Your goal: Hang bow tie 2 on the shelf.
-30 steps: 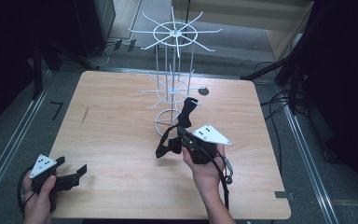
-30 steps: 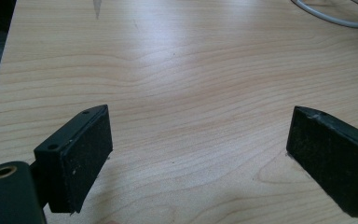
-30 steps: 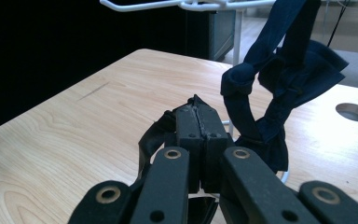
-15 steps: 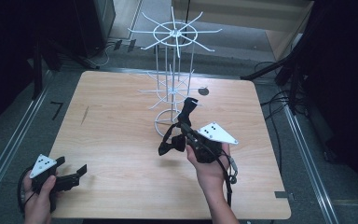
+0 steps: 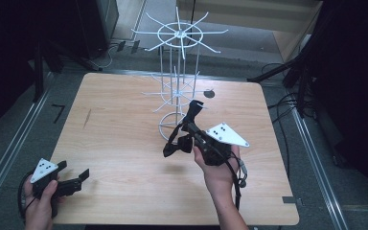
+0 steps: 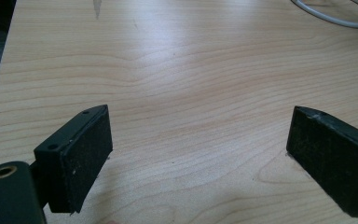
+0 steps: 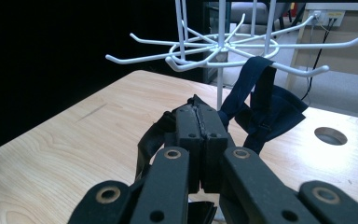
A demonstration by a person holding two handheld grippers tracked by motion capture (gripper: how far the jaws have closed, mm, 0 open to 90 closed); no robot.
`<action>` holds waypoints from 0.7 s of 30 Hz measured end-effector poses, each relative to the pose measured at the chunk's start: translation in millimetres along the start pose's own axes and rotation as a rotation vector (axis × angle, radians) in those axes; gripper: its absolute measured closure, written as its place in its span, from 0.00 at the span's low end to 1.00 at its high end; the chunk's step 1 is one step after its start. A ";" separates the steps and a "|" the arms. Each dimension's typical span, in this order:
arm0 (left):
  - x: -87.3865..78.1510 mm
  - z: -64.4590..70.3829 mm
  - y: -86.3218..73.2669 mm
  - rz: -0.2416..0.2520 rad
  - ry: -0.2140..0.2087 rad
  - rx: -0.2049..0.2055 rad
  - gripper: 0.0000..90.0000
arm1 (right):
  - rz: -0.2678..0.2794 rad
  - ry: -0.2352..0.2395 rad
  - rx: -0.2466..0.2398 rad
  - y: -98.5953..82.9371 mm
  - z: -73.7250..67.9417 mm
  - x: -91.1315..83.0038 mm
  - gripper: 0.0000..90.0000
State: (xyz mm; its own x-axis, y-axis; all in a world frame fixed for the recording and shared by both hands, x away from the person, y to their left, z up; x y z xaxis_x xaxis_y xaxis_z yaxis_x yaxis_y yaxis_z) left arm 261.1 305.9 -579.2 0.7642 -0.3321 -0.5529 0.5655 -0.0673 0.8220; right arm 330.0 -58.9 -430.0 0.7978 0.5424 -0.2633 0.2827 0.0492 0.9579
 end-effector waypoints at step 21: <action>0.1 -0.2 0.1 0.001 -0.002 -0.001 0.08 | 0.042 0.004 -0.025 25.6 -3.7 -10.7 1.00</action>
State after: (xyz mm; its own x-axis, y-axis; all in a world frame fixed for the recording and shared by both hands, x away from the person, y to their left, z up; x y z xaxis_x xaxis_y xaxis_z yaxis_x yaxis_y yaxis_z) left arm 261.3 306.0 -579.2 0.7642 -0.3340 -0.5517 0.5649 -0.0662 0.8225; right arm 326.8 -60.3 -402.3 0.8064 0.5481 -0.2221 0.2352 0.0473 0.9708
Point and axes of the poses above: each handheld gripper's, and its own axes: x roughly forward along the jaws, y roughly out of its top, z roughly to its right, the point moved 10 cm from there along x, roughly forward along the jaws, and after that the axes turned 2 degrees about -y, right-handed, at the moved point
